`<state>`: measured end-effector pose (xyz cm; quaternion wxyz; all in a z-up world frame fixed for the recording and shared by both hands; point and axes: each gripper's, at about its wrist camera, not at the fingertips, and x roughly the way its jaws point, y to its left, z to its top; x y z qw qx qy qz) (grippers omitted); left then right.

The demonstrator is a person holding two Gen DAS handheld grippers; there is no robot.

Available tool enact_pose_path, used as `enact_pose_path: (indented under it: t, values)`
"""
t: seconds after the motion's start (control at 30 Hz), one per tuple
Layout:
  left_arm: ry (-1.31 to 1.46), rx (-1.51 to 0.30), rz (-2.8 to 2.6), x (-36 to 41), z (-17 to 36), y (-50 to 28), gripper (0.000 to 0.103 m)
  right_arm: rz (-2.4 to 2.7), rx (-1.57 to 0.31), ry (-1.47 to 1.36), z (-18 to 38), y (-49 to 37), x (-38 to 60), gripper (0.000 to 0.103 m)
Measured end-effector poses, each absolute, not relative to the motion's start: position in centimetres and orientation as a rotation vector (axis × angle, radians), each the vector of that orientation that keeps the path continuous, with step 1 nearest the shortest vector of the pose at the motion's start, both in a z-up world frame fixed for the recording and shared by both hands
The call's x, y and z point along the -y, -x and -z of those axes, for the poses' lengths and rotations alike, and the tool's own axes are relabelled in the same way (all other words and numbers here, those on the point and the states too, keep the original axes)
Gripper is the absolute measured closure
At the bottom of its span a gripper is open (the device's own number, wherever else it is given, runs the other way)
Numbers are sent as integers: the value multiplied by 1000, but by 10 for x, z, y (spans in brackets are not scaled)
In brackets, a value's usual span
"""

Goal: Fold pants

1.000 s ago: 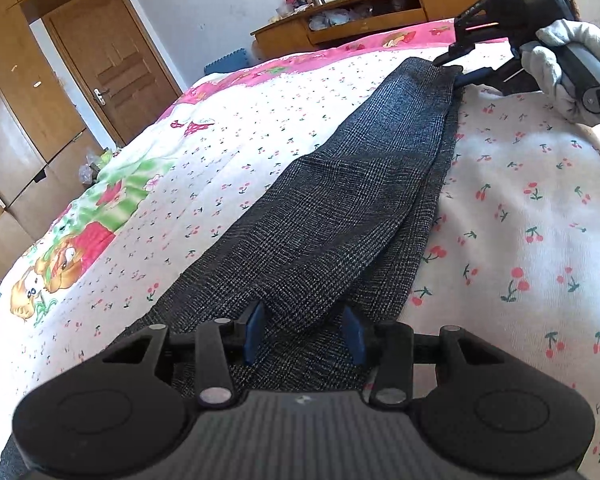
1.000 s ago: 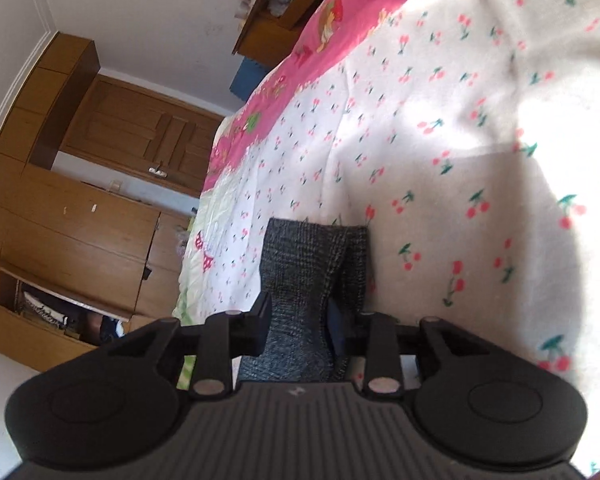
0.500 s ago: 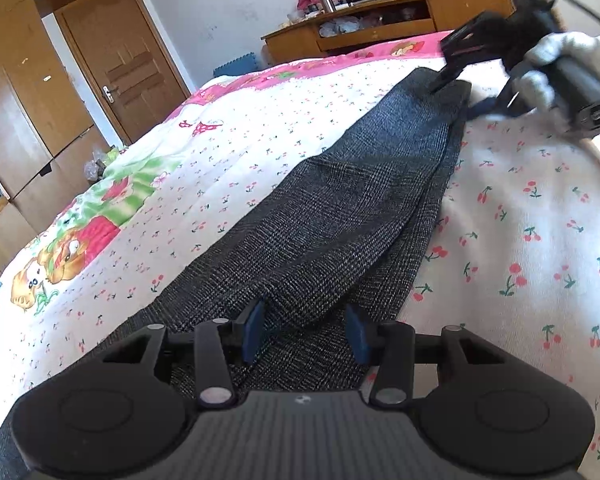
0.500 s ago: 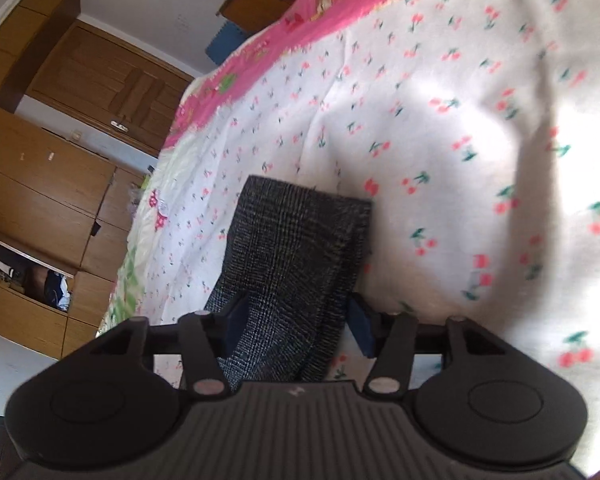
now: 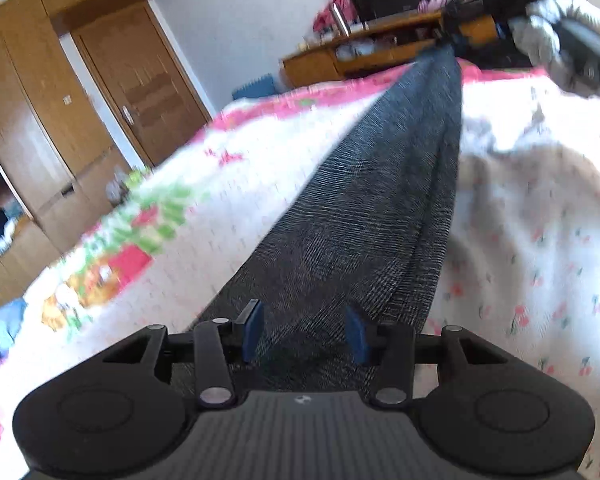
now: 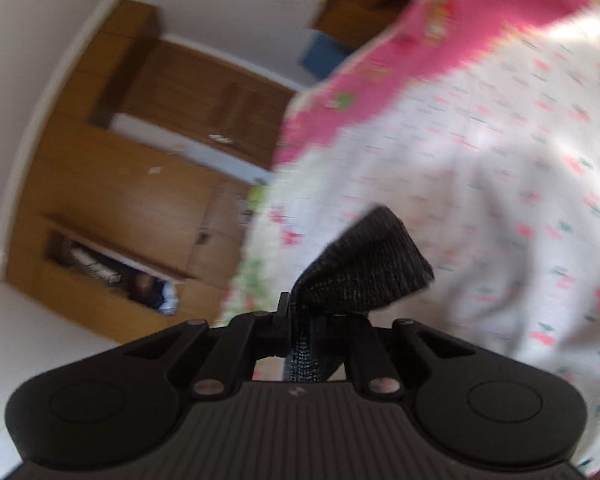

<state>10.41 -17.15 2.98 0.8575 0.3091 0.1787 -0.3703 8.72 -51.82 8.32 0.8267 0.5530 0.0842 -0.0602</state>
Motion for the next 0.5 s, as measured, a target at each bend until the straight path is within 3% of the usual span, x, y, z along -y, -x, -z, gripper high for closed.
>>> enact_pose_path:
  t: [0.13,0.2,0.3,0.33,0.4,0.5]
  values:
    - [-678,-327,765,170,-35,-91,35,90,-104,-998,-121,-78,504,96]
    - [-679,-374,783,168,-27,-86,35,232,-224,-1081,-81,-76,523,96]
    - [-680,-458,789,161,-12,-84,35,511,-562,-1116,-6,-73,538,94]
    - [-685,-467,786,158,-10,-83,35,494,-539,-1113,2,-64,532,95]
    - [-691,-479,767,147,-9,-82,35,519,-505,-1031,-10,-53,519,88]
    - [-676,-495,712,127,-11,-88,35,596,-507,-828,-41,-46,501,88]
